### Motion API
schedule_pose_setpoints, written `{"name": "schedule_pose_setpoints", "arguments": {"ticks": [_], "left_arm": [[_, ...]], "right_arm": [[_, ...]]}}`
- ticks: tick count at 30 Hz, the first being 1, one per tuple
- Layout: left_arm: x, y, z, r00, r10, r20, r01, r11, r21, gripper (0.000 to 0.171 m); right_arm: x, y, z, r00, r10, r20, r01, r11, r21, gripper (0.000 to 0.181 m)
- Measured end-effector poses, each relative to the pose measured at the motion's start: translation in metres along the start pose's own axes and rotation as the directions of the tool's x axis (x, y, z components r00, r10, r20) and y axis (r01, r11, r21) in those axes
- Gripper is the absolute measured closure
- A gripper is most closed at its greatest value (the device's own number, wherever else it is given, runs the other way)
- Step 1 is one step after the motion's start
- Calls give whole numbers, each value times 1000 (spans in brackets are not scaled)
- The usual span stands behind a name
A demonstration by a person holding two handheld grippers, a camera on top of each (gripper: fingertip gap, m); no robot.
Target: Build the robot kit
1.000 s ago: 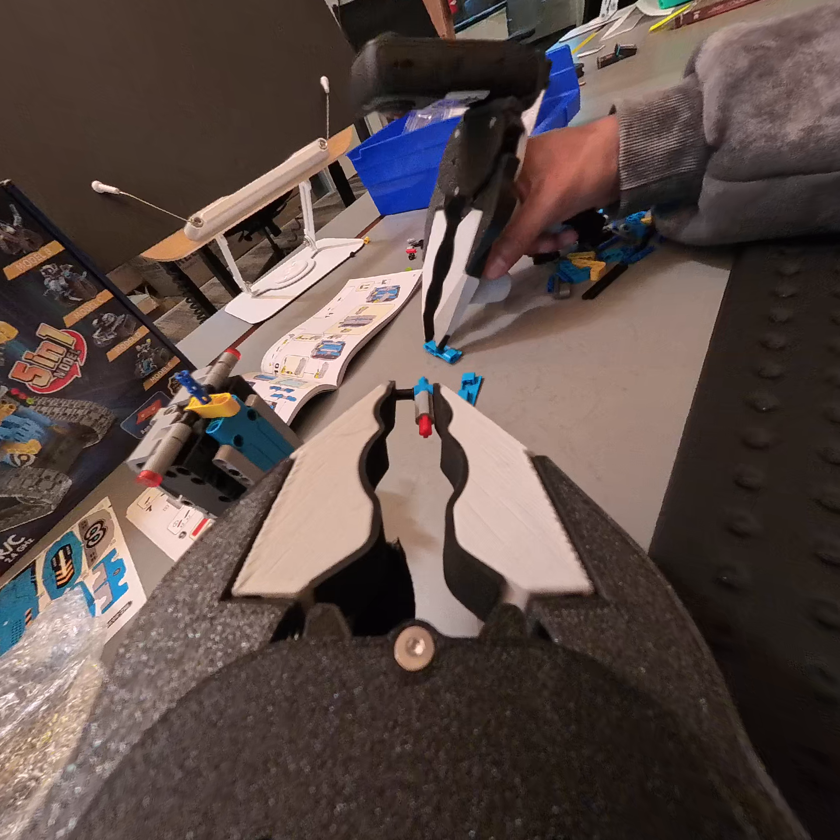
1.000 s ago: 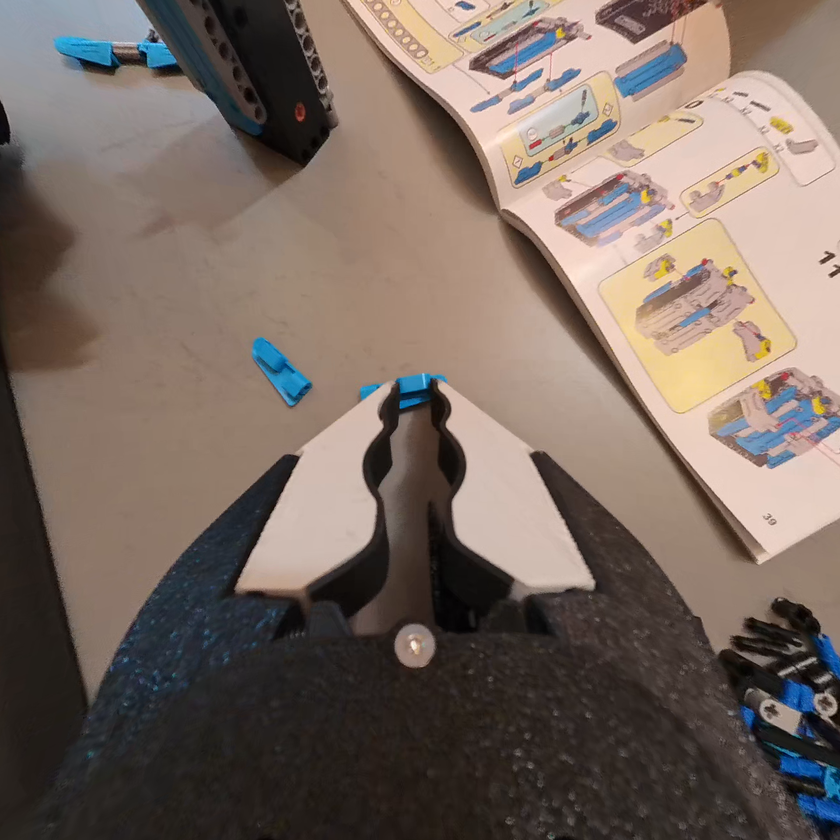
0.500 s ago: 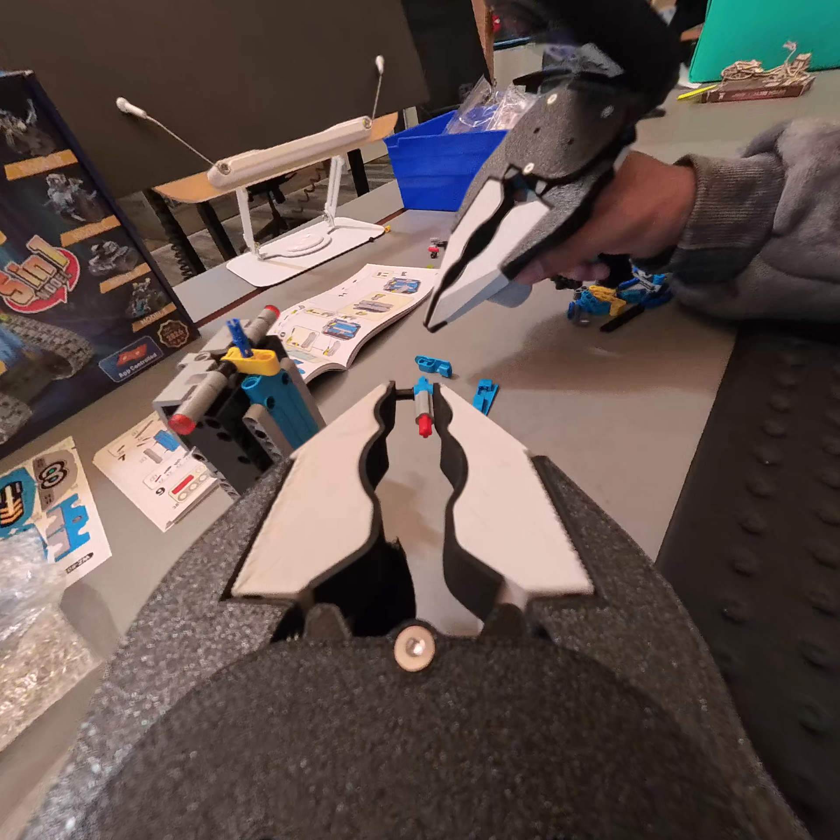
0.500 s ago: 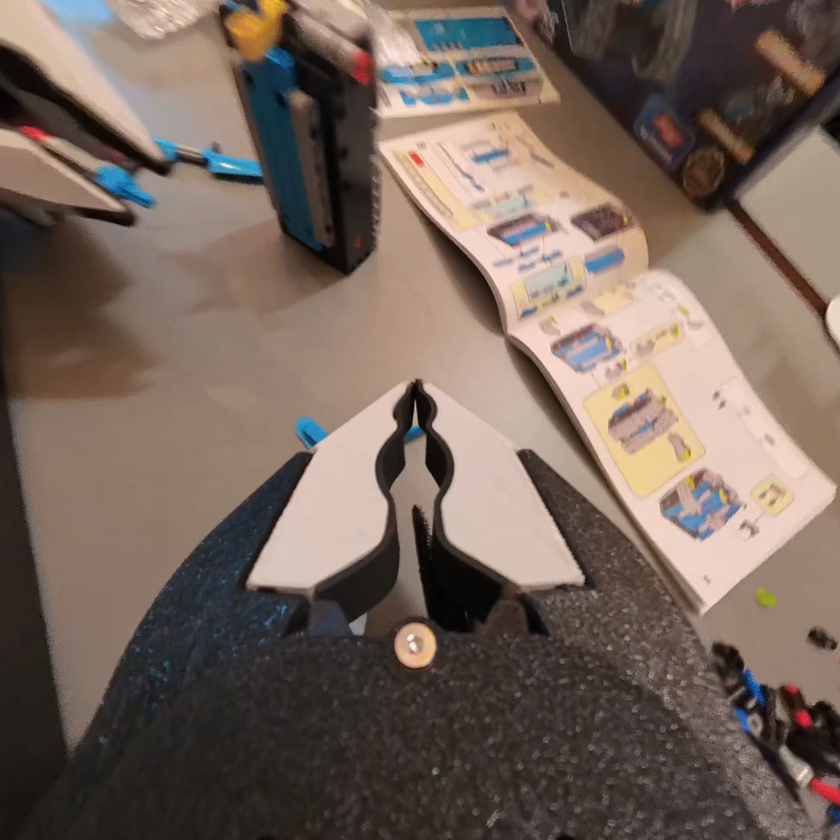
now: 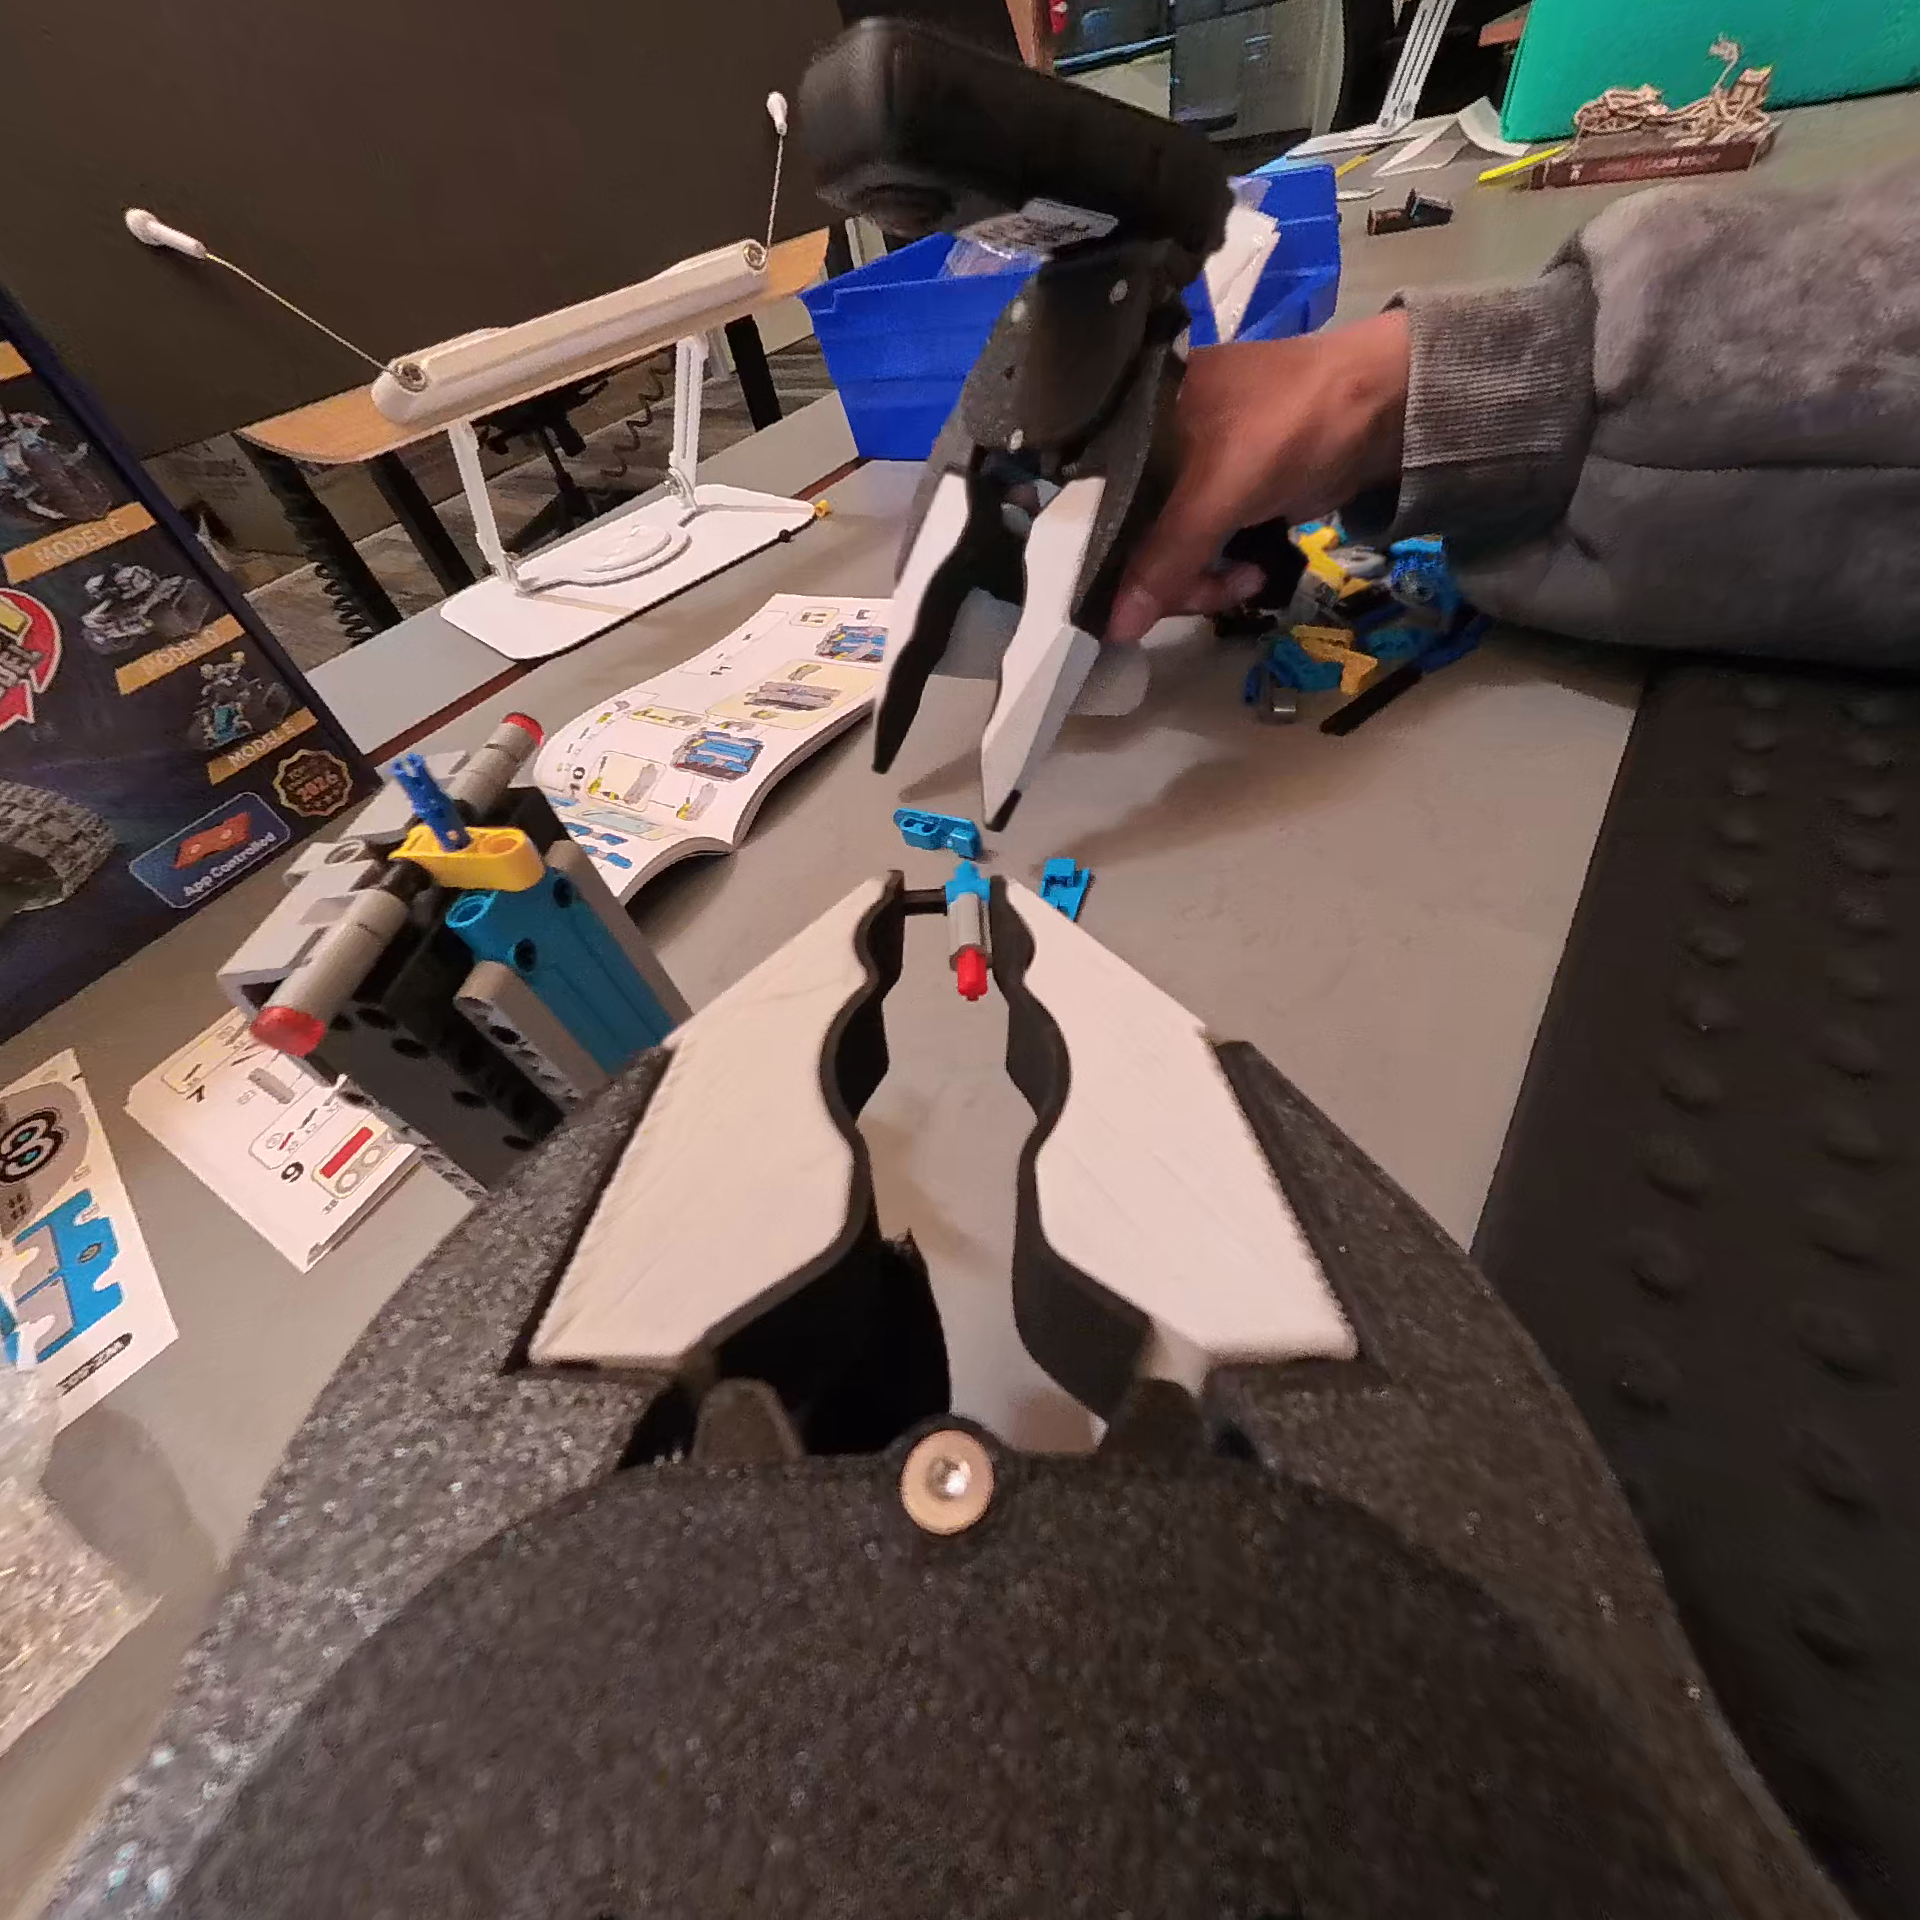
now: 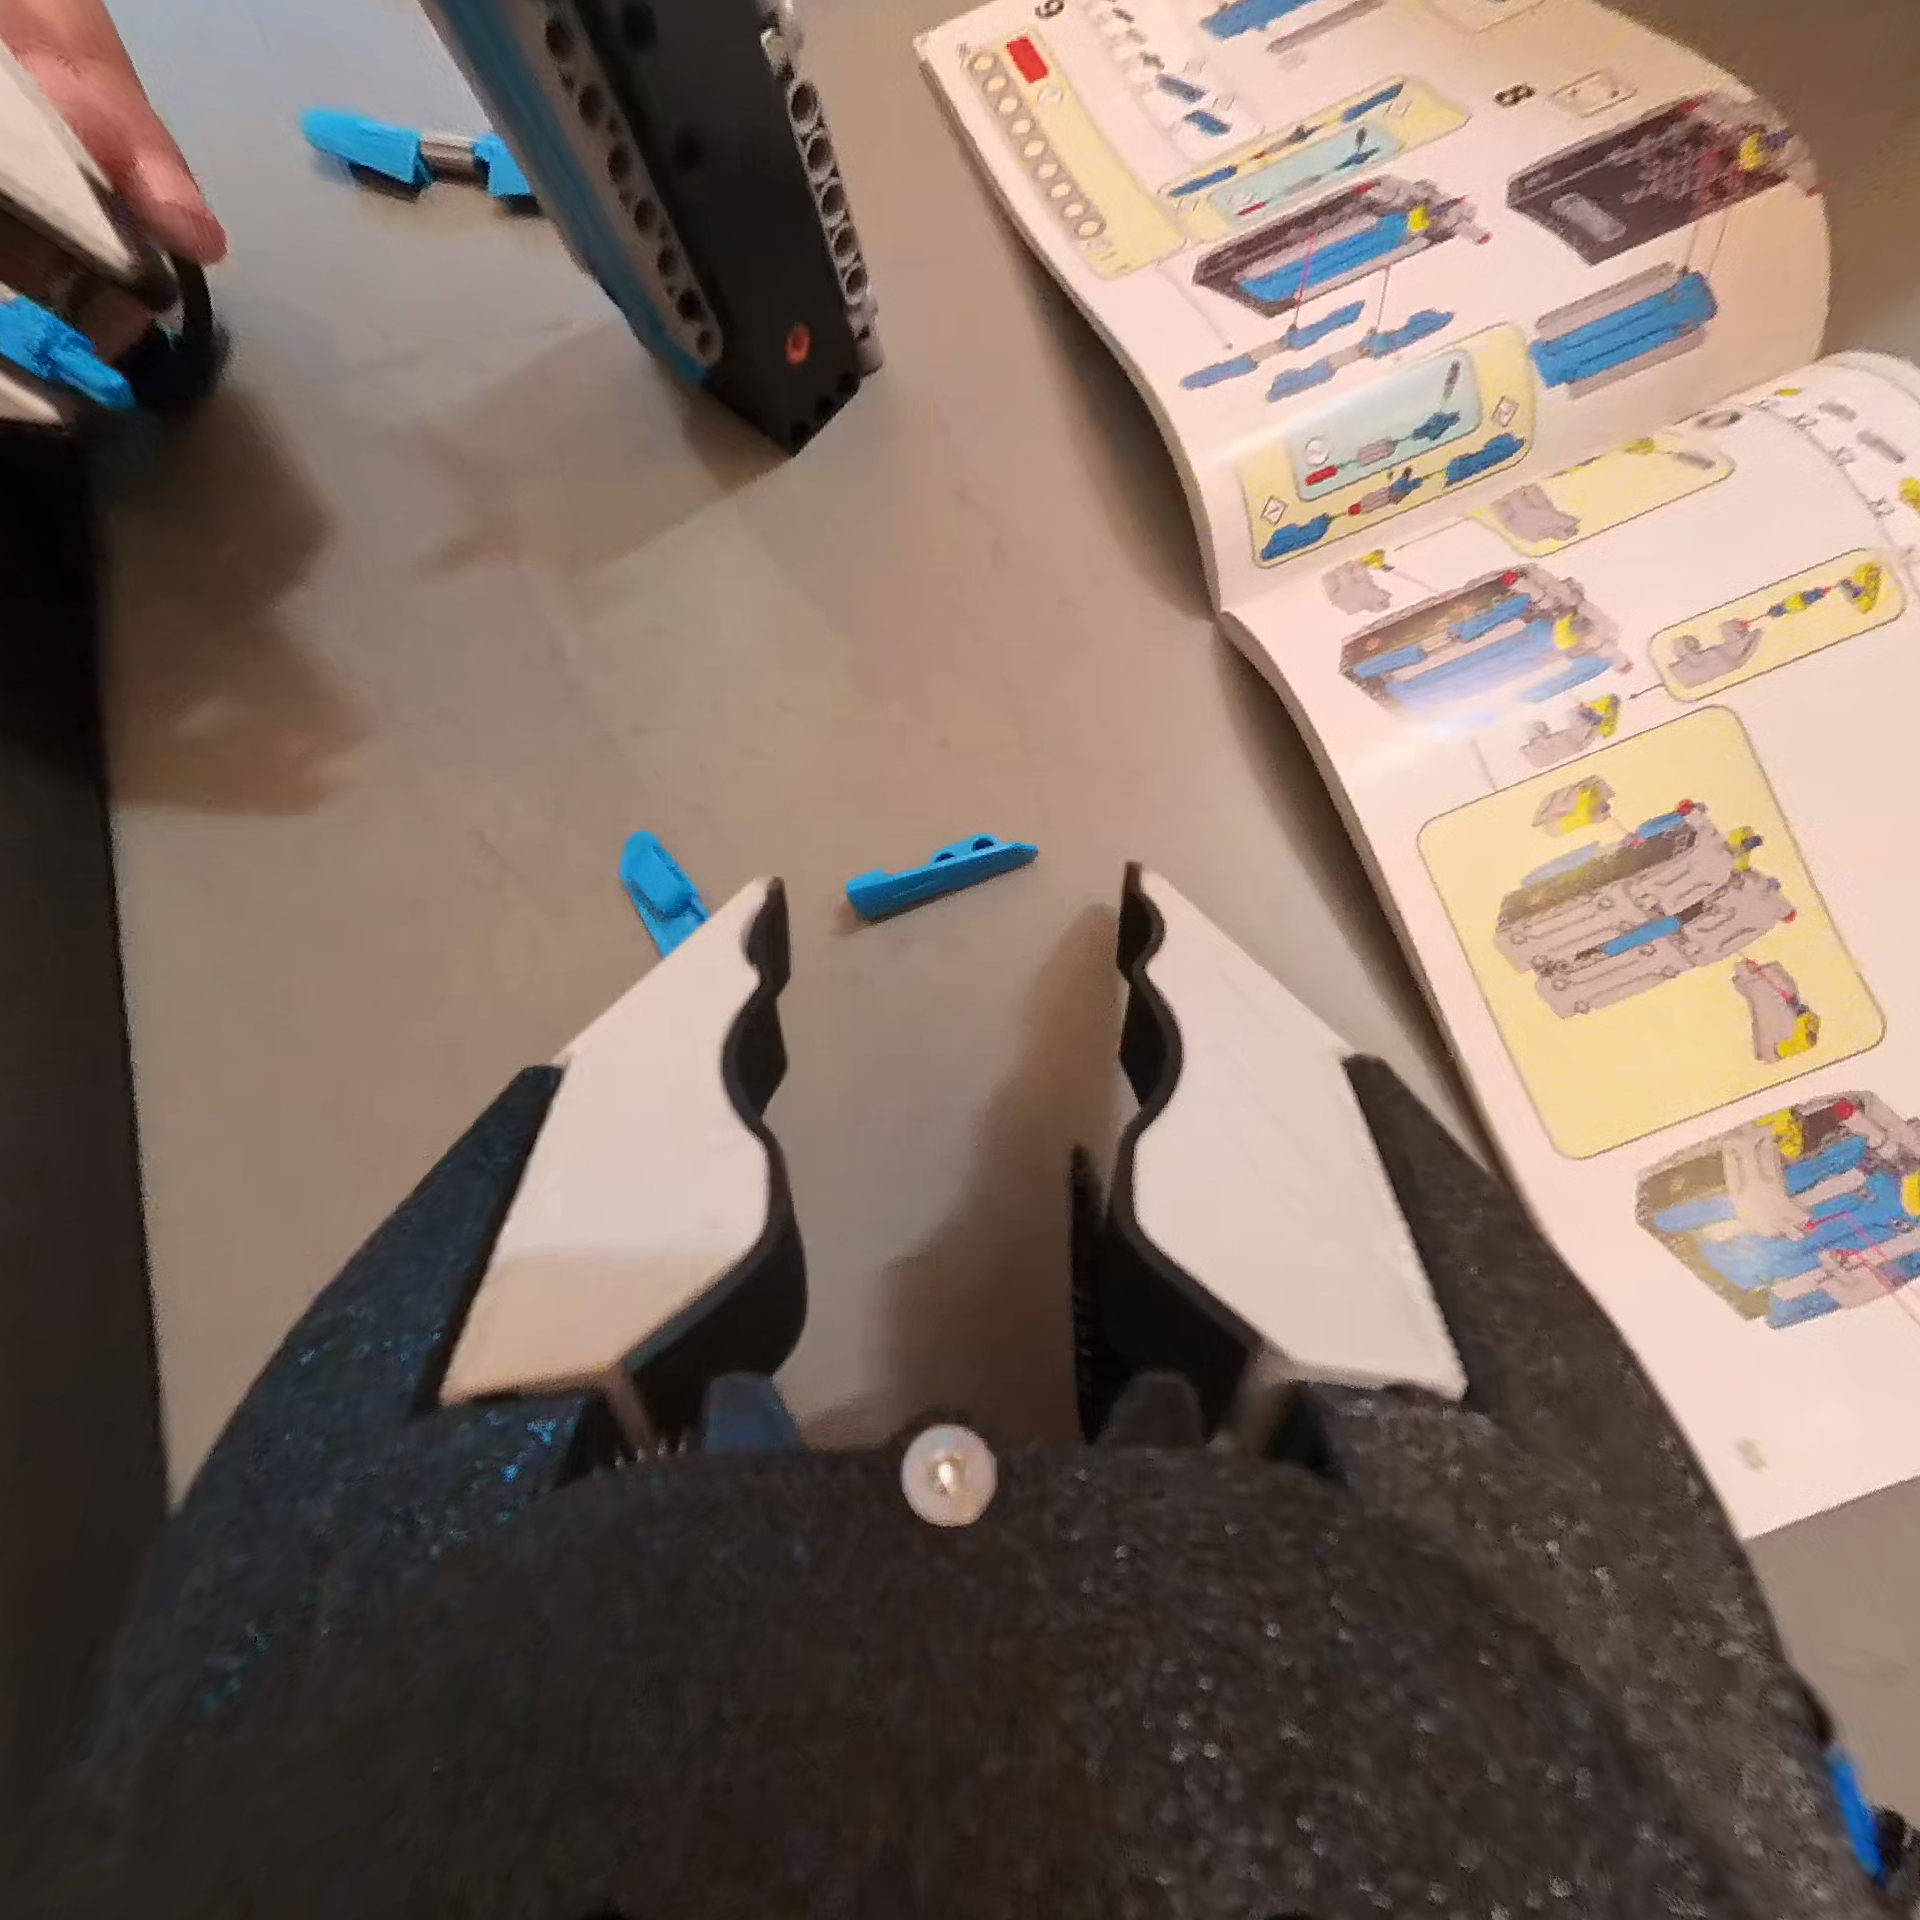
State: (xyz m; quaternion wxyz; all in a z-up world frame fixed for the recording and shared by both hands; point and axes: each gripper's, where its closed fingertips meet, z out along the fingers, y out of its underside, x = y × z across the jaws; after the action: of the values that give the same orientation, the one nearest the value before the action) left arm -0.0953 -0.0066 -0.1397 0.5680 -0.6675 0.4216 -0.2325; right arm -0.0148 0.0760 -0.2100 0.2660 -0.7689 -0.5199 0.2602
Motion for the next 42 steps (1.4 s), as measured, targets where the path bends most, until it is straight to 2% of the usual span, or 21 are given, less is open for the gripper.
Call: {"name": "schedule_pose_setpoints", "arguments": {"ticks": [4, 7, 10, 12, 14, 16, 18, 22, 26, 29, 31, 36, 38, 40, 42], "left_arm": [[3, 1, 1, 1000, 10, -12, -10, 1000, -5, 156], [3, 1, 0, 1000, 11, -14, -11, 1000, -2, 156], [1, 0, 0, 1000, -1, -8, 1, 1000, 1, 156], [-2, 0, -1, 1000, -4, 2, 4, 1000, 6, 156], [-1, 2, 0, 1000, -13, -6, 13, 1000, -3, 156], [-2, 1, 0, 1000, -10, -4, 10, 1000, -3, 156], [0, 3, 2, 1000, -3, -10, 3, 1000, -13, 156], [3, 4, 3, 1000, 18, -15, -18, 1000, -21, 156], [4, 4, 3, 1000, 22, -18, -22, 1000, -20, 156], [5, 4, 3, 999, 28, -22, -29, 999, -24, 156], [6, 4, 3, 999, 35, -23, -36, 999, -23, 156], [4, 5, 3, 999, 35, -14, -35, 999, -26, 156], [2, 5, 3, 1000, 30, -4, -30, 999, -28, 156], [-2, 5, 2, 1000, 22, 13, -21, 999, -28, 156], [-8, 6, 1, 999, 9, 39, -8, 999, -32, 156]], "right_arm": [[4, -7, 5, 998, -50, 40, 51, 998, -24, 125], [9, 2, 4, 999, -12, 44, 16, 996, -93, 129], [25, -1, -6, 988, 147, -50, -151, 983, -101, 141], [16, -7, -10, 973, 228, -36, -231, 968, -101, 139], [15, -10, -17, 958, 270, -92, -280, 954, -108, 152], [10, -12, -21, 935, 340, -99, -350, 927, -130, 148], [9, -1, -21, 898, 425, -114, -439, 877, -195, 146], [14, 10, -18, 908, 405, -109, -419, 868, -265, 138], [16, 6, -6, 942, 287, -175, -328, 901, -285, 144], [21, 12, 2, 930, 291, -224, -351, 881, -316, 147], [23, 12, 3, 928, 283, -243, -351, 883, -311, 155], [23, 12, 4, 931, 216, -296, -310, 894, -323, 160], [17, 11, 6, 944, 186, -271, -272, 906, -324, 161], [13, 4, 7, 955, 178, -237, -241, 932, -270, 161], [-22, -22, 6, 989, 150, -11, -151, 981, -118, 161]]}}
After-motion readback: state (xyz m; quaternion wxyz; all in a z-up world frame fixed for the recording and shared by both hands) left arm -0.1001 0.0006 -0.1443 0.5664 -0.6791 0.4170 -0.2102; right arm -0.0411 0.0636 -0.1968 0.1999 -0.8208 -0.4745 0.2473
